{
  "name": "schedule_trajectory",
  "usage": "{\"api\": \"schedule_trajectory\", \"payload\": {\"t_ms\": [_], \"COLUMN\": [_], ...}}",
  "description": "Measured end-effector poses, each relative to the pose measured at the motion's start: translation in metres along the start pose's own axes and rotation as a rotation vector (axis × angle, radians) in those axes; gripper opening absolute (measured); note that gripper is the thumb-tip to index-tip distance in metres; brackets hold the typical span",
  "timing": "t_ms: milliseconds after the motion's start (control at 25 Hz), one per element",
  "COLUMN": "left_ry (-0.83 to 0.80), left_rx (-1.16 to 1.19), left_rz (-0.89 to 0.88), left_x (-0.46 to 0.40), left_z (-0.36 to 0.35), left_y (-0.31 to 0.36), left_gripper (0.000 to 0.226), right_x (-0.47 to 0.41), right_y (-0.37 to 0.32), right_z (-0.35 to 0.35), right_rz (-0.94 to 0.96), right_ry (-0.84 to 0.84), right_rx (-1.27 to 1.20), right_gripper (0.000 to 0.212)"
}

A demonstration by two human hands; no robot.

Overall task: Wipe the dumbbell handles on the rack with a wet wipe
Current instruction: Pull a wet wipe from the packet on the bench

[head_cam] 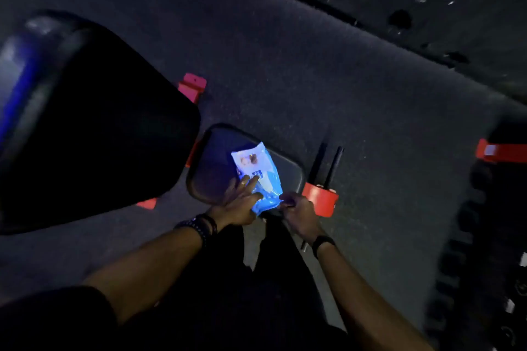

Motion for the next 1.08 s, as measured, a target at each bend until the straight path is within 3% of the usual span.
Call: {"api": "schedule_trajectory", "payload": {"t_ms": [80, 160, 360, 480, 560, 680, 840, 960, 1080], "left_ry": [-0.088, -0.08, 0.115, 0.163, 0.157, 0.172, 0.165, 0.178, 0.185], "left_rx": [-0.11, -0.058, 0.57, 1.015, 1.166, 1.154, 1.262, 1.189, 0.968], "left_rz": [-0.069, -0.061, 0.263, 0.378, 0.449, 0.412, 0.413, 0.361, 0.225], "left_x": [-0.021, -0.038, -0.068, -0.076, -0.079, -0.089, -0.096, -0.096, -0.1], "left_z": [-0.014, -0.014, 0.008, -0.012, -0.024, -0.015, -0.026, -0.027, -0.021], "left_y": [0.015, 0.02, -0.03, -0.051, -0.06, -0.064, -0.072, -0.075, -0.073], "left_gripper": [0.064, 0.074, 0.068, 0.048, 0.039, 0.03, 0.026, 0.023, 0.019], "right_x": [-0.022, -0.035, -0.068, -0.093, -0.107, -0.125, -0.133, -0.135, -0.134], "right_y": [0.008, 0.023, 0.024, 0.006, -0.003, -0.002, -0.001, -0.001, -0.015], "right_z": [-0.005, -0.005, -0.019, -0.042, -0.062, -0.08, -0.093, -0.1, -0.099], "right_rz": [-0.004, -0.057, 0.086, 0.224, 0.318, 0.346, 0.457, 0.551, 0.673], "right_ry": [-0.077, -0.146, -0.28, -0.287, -0.28, -0.234, -0.244, -0.294, -0.27], "right_rx": [0.069, 0.145, 0.231, 0.31, 0.415, 0.781, 1.086, 1.149, 1.164], "right_gripper": [0.024, 0.026, 0.03, 0.022, 0.026, 0.031, 0.026, 0.029, 0.013]}}
Point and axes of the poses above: each hand's wrist, its own x-axis away from the middle knuckle, its own z-axis out of the back of the hand, y = z × x, the point moved 9 cm from there along -x, towards the middle knuckle, and after that the axes turned 7 degrees about -x, right-handed, at the moved point
